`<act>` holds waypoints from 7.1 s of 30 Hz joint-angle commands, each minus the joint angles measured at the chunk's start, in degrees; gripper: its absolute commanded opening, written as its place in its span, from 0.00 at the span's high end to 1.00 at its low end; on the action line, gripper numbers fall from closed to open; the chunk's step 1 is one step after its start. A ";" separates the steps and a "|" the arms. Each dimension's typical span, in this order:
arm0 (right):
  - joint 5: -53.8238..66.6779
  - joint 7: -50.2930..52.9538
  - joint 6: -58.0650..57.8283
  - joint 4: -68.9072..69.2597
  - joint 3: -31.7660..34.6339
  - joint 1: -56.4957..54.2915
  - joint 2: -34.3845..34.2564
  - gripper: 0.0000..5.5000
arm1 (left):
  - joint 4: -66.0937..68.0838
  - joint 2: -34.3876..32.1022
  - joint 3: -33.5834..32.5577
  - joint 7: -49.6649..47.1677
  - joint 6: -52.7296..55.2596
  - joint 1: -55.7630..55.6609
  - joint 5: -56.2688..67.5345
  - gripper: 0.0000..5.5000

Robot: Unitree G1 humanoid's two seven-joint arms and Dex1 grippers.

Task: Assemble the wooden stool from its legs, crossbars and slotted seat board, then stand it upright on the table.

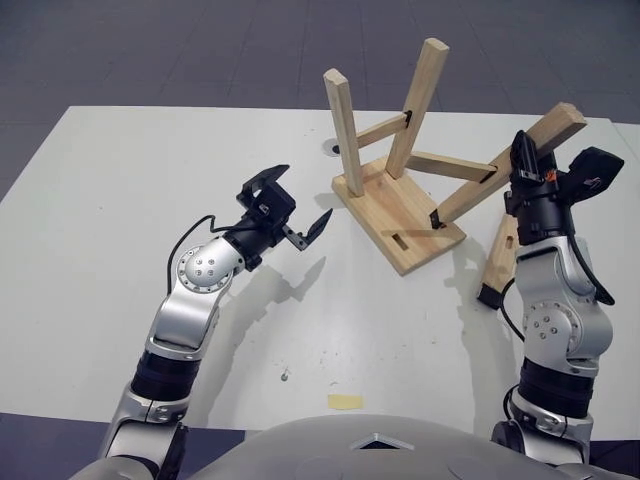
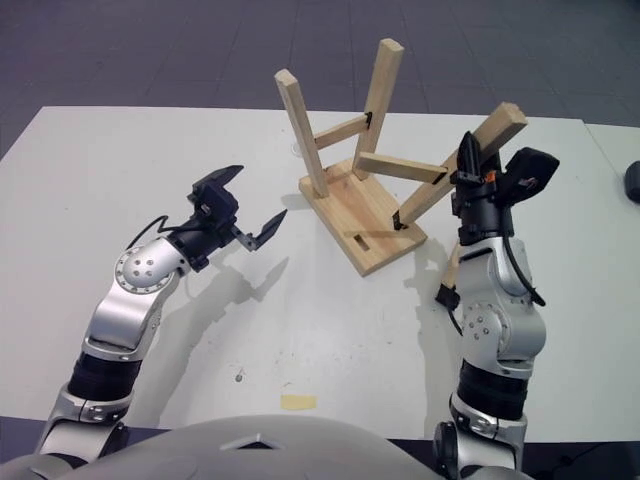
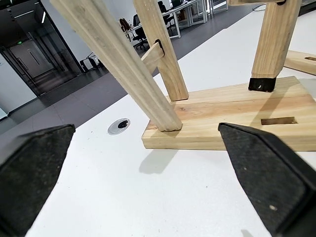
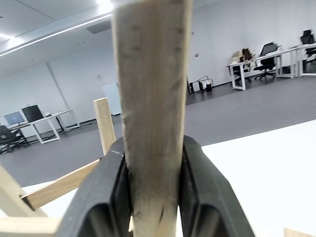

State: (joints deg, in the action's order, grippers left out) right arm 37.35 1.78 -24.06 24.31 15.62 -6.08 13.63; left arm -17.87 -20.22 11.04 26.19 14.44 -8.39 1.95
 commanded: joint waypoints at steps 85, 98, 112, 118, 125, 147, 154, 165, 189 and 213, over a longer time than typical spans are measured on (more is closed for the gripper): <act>9.01 5.60 -3.11 10.73 4.96 -19.51 -2.29 0.34 | 9.50 -0.35 -12.85 -5.46 -4.95 -5.92 0.13 0.02; -11.26 15.24 -15.42 0.62 2.81 10.11 -5.27 0.02 | 7.16 -0.83 -11.57 -4.53 -2.29 -3.67 0.60 0.02; -15.35 13.04 -21.52 -1.86 2.05 11.16 -6.00 0.27 | 6.87 -1.15 -11.23 -3.81 -1.34 -2.73 0.46 0.02; -16.41 12.43 -22.18 -1.50 2.45 10.47 -7.27 0.44 | 7.19 -1.19 -10.56 -3.94 -1.83 -2.84 -0.20 0.02; -15.95 12.54 -24.69 -2.20 3.55 9.03 -8.49 0.63 | 6.49 -1.39 -10.53 -4.61 -1.77 -2.00 -0.72 0.02; -34.81 -6.53 13.46 6.50 -10.11 -14.93 6.99 0.63 | -3.54 8.33 -33.42 -17.89 27.84 -26.08 52.72 0.02; -25.97 -19.34 10.68 11.34 -19.77 -17.36 6.57 0.63 | -6.26 8.85 -31.31 -25.40 31.45 -30.15 79.62 0.02; -21.30 -25.71 9.04 12.41 -23.61 -11.99 6.02 0.63 | -6.76 1.96 -27.88 -29.62 29.65 -29.73 89.08 0.24; -24.77 -26.16 9.59 10.32 -23.88 -9.18 5.46 0.56 | -6.25 -5.37 -27.42 -28.12 26.85 -30.38 86.95 0.81; -24.57 -0.82 9.30 -6.92 0.86 -11.60 -2.93 0.02 | 2.77 -11.21 -7.81 -5.67 6.58 -16.40 21.89 0.81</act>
State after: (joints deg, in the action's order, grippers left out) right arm 12.55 0.09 -14.34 18.60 15.03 -18.24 10.99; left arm -14.45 -32.70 3.49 19.52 21.03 -25.41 24.44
